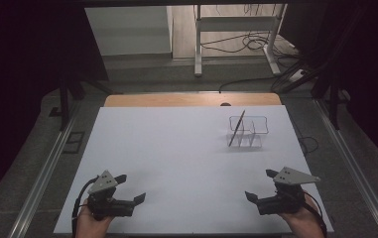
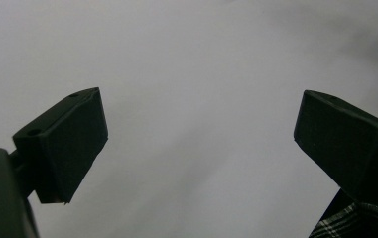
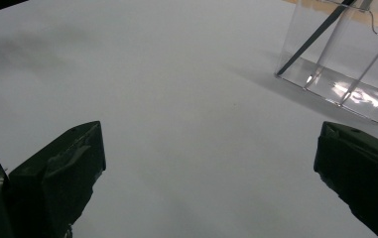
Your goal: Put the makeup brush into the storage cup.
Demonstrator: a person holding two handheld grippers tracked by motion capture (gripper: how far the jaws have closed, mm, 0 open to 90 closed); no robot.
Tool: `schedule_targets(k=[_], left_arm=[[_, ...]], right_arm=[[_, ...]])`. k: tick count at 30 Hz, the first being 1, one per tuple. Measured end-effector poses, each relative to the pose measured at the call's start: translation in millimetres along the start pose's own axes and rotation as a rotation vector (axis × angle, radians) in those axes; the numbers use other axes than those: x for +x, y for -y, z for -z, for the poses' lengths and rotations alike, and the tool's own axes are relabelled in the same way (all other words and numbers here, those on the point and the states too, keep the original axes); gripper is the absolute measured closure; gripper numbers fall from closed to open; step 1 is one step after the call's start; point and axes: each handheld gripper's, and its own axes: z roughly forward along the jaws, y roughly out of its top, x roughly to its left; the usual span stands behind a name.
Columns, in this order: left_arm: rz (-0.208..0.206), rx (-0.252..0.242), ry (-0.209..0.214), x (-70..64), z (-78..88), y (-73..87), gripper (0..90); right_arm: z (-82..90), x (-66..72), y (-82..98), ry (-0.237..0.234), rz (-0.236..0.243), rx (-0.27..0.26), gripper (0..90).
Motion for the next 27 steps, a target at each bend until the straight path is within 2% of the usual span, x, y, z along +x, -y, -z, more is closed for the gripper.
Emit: schedule_targets(k=[27], left_arm=[[0.017, -0.015, -0.028, 5.7, 13.0, 8.7, 6.8]], right_arm=[[27.9, -7.1, 22.9, 0.069, -0.021, -0.010, 0.0]])
